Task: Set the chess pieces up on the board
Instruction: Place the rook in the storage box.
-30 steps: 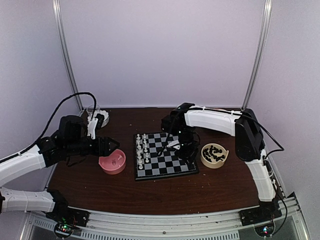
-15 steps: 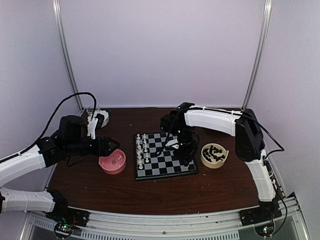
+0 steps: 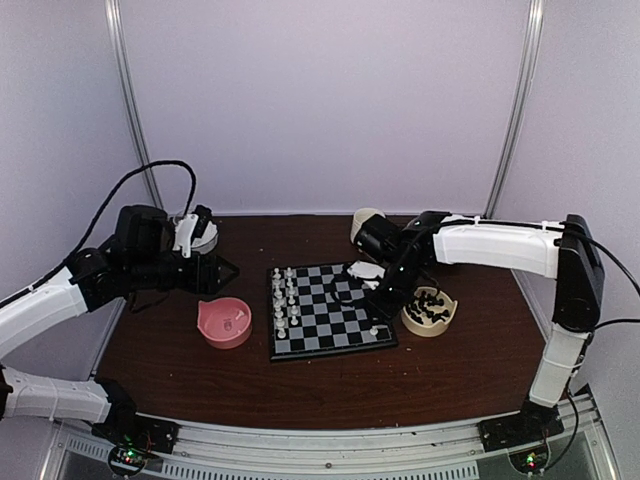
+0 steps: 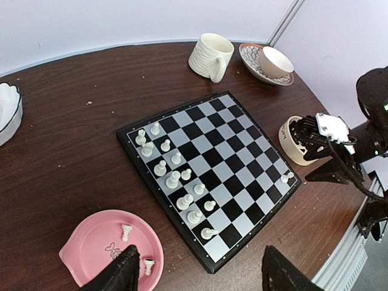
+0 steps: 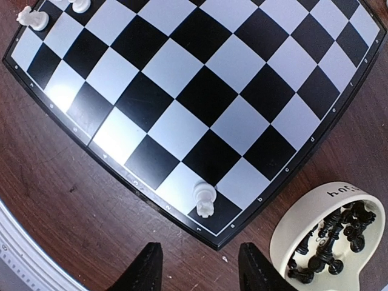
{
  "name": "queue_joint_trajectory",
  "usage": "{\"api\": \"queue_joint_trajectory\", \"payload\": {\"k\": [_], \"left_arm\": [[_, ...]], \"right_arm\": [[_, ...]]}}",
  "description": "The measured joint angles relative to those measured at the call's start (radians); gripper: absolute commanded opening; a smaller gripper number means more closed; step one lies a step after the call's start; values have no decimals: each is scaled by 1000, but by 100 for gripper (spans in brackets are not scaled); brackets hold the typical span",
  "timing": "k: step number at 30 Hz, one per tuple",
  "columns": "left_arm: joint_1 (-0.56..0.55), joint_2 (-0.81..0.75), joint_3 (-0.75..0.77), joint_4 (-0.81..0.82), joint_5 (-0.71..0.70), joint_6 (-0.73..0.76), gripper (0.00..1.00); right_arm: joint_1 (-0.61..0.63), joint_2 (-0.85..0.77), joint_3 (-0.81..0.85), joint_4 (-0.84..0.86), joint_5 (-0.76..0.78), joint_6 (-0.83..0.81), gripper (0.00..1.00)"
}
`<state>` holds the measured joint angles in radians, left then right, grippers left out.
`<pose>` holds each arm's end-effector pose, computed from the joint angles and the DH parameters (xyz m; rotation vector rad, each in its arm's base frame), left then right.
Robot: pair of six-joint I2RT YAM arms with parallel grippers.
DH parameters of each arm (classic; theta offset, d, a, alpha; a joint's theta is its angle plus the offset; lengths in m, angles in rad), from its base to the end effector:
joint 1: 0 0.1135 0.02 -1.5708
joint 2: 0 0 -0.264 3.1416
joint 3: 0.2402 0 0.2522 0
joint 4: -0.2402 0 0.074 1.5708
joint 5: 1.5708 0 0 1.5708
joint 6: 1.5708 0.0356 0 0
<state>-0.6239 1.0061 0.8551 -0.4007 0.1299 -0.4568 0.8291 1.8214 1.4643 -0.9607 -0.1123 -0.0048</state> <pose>0.1783 -0.1340 0.3017 0.2652 2.2014 -0.7605 0.2425 0.2706 0.2339 -1.2097 2.6793 0.3011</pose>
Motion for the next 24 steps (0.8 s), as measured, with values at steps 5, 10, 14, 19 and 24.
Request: {"api": "queue_joint_trajectory", "payload": {"k": [5,10,14,19,24], "left_arm": [[0,40,9,-8,-46,0,71],[0,40,-119,133,-82,-1,72],[0,-28,-287,217,-117,20,73],[0,-142,-329,237,-169,57,73],[0,-205,-330,294,-189,67,72]], "right_arm": [[0,-19,-122,165,-11,47,46],[0,-21,-154,244,-10,73,44],[0,-21,-156,273,2,88,41],[0,-20,-156,276,20,92,39],[0,-20,-156,265,35,92,40]]}}
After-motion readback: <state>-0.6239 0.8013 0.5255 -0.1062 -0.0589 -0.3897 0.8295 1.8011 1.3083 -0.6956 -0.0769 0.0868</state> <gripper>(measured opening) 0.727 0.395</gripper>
